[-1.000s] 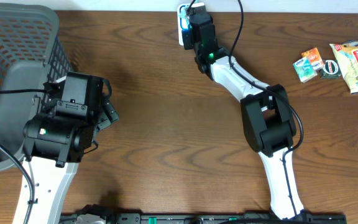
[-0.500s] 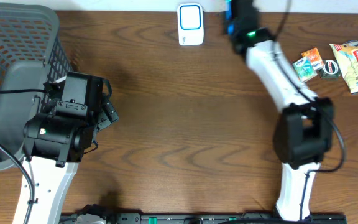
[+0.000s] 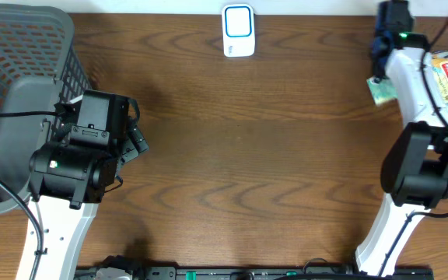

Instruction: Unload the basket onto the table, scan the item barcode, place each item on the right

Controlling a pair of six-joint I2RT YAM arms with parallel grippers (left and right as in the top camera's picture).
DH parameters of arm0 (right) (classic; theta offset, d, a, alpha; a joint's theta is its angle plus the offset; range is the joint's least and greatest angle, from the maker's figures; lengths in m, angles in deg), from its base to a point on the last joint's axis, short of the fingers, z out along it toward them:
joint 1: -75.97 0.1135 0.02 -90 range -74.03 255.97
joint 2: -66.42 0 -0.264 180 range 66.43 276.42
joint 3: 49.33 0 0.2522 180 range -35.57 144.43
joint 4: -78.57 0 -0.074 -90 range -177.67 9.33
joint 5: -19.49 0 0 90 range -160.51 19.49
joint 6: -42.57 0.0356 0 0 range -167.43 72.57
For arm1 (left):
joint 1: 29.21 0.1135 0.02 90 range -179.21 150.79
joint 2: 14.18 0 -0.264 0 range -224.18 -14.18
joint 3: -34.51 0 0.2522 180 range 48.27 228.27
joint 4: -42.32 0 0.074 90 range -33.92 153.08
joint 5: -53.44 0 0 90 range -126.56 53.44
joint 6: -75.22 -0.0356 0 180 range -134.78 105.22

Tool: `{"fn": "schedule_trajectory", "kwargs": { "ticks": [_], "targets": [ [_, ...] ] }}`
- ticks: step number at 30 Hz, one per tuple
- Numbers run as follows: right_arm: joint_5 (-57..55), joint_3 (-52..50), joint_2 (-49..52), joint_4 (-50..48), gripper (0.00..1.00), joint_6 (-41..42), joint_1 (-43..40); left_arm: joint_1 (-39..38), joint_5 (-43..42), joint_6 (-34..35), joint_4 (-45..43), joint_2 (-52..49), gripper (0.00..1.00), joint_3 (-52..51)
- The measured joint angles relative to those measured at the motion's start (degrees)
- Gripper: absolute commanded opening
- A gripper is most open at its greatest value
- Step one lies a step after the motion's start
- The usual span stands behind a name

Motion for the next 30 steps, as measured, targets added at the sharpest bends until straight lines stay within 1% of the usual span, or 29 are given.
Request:
{"fn": "schedule_trajectory", "kwargs": {
  "ticks": [3, 6, 12, 16, 21, 24, 28, 30],
  "targets": [
    [-0.28, 0.00, 0.00, 3.32, 0.99, -0.28, -1.44, 0.00, 0.00, -0.02, -0.02, 0.00, 1.00, 0.00],
    [-0.26, 0.00, -0.02, 6.10, 0.99, 0.63, -1.07, 0.00, 0.00, 0.00, -0.02, 0.00, 1.00, 0.00],
    [1.36, -0.11, -2.97, 12.13, 0.99, 7.48, 1.09, 0.00, 0.00, -0.02, 0.02, 0.00, 1.00, 0.00],
    [7.96, -0.28, -10.14, 17.42, 0.99, 10.73, 3.45, 0.00, 0.00, -0.02, 0.02, 0.00, 1.00, 0.00],
    [16.96, -0.26, -21.07, 21.44, 0.99, 12.31, 7.21, 0.00, 0.00, 0.00, -0.04, 0.00, 1.00, 0.00],
    [19.80, -0.83, -26.16, 23.45, 0.99, 12.79, 10.10, 0.00, 0.00, 0.00, 0.00, 0.00, 1.00, 0.00],
    [21.62, -5.49, -33.64, 23.47, 0.99, 13.22, 15.13, 0.00, 0.00, 0.00, -0.02, 0.00, 1.00, 0.00],
    [22.29, -10.47, -38.97, 22.56, 0.99, 13.27, 18.43, 0.00, 0.02, 0.00, 0.04, 0.00, 1.00, 0.00]
  ]
}}
